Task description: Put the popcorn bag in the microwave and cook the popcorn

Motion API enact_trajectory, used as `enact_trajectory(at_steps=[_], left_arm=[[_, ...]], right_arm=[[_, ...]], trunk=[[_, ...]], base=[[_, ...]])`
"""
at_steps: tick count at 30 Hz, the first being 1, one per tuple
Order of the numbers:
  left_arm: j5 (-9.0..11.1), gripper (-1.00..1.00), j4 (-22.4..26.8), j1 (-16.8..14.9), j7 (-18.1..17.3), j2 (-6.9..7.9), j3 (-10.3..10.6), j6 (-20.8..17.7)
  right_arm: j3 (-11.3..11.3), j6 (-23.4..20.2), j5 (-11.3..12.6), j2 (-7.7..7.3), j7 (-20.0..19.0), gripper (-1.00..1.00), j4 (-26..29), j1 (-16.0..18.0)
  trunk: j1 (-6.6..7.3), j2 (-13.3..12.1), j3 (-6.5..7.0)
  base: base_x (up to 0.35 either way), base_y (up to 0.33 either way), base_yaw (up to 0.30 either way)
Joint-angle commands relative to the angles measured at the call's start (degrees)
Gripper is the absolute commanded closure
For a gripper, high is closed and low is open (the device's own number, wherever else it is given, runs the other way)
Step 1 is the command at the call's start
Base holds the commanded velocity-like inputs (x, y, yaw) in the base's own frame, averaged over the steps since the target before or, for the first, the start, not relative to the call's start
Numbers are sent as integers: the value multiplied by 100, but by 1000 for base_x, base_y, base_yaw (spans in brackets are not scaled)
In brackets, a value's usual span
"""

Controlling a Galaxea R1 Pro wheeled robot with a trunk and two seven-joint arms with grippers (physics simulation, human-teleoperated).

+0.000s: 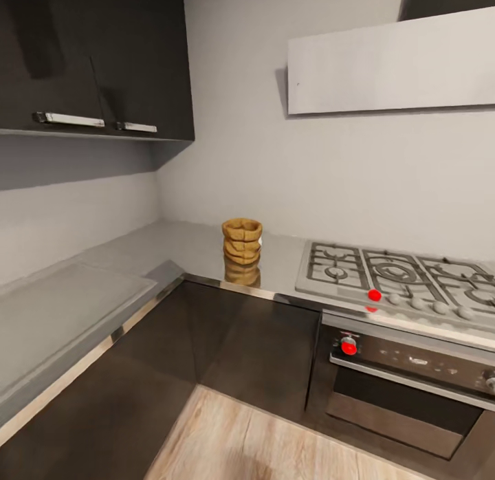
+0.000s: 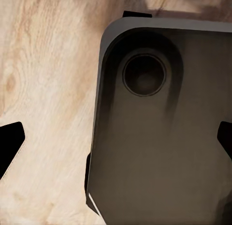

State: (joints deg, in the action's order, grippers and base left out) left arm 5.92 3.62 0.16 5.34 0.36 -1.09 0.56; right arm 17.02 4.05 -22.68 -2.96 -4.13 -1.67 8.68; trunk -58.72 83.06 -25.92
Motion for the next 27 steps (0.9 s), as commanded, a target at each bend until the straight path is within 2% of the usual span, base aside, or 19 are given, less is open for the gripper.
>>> enact_trajectory(at_steps=[1,13,16,17,20,21,23,27], left_arm=[[58,-100,9,2,4,-1,-5,6],[67,-100,16,2,10,-1,-5,6],[71,-100,16,2,11,-6,-7,-1],[173,-100,16,2,64,-3,-20,0],[576,-100,16,2,111,-2,-19,5],[903,-100,17,2,115,5,-16,6],[1069,-100,10,2,111,4,-7,6],[1117,-100,-1,2,108,4,2,6]], right_arm=[[51,33,-39,-5,-9,-100,-18,7],[51,33,-33,3,-3,-100,-18,4],[47,18,-52,23,-6,-100,-18,4],[54,9,-341,44,-9,-100,-18,6],[64,-14,-467,105,-9,-100,-16,6],[71,3,-492,128,-9,-100,-12,9],[69,5,-505,135,-12,-100,-10,10],[65,-16,-514,136,-10,-100,-11,6]], trunk=[[-2,3,-5],[-2,3,-5],[-2,3,-5],[-2,3,-5],[-2,3,-5],[-2,3,-5],[-2,3,-5],[-2,3,-5]], base=[[96,94,-132],[12,11,-256],[0,0,-120],[0,0,-6],[0,0,-2],[0,0,0],[0,0,0],[0,0,0]])
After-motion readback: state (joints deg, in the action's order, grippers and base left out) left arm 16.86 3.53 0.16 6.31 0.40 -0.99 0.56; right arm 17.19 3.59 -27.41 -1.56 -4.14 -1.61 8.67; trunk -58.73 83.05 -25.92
